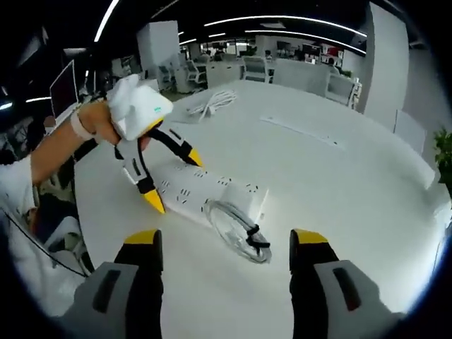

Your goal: Straighten the power strip on the desk, plug the charger into it

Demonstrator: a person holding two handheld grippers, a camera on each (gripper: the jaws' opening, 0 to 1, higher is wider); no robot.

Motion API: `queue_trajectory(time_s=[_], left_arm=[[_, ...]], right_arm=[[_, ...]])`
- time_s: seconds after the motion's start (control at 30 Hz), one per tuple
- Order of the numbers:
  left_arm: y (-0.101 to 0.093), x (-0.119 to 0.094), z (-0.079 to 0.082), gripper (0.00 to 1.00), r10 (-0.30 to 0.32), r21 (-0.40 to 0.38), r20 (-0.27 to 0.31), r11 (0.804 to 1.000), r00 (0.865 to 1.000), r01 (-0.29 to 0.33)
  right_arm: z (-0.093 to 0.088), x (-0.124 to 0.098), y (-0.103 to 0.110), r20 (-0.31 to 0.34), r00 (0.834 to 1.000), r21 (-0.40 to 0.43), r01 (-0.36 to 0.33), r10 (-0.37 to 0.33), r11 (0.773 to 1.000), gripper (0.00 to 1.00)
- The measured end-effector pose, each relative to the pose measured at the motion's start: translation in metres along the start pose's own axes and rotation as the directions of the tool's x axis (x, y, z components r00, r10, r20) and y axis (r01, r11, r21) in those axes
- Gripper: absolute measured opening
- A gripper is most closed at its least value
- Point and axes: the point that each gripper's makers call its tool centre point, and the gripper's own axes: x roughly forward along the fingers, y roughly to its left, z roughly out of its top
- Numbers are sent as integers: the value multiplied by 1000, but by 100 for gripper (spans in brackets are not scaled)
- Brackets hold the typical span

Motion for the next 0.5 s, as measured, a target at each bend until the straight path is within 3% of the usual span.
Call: queue_trajectory(time_s=[0.37,0.5], left_arm=[[0,0,0,70,8,-14,17,1000,1000,-7],[0,-1,0,70,12,-16,37,1000,999,-11]], right_arm=[[-23,-22,11,7,999,-56,53,-53,997,87],[-27,-32,16,19,997,-83,82,-80,993,97]])
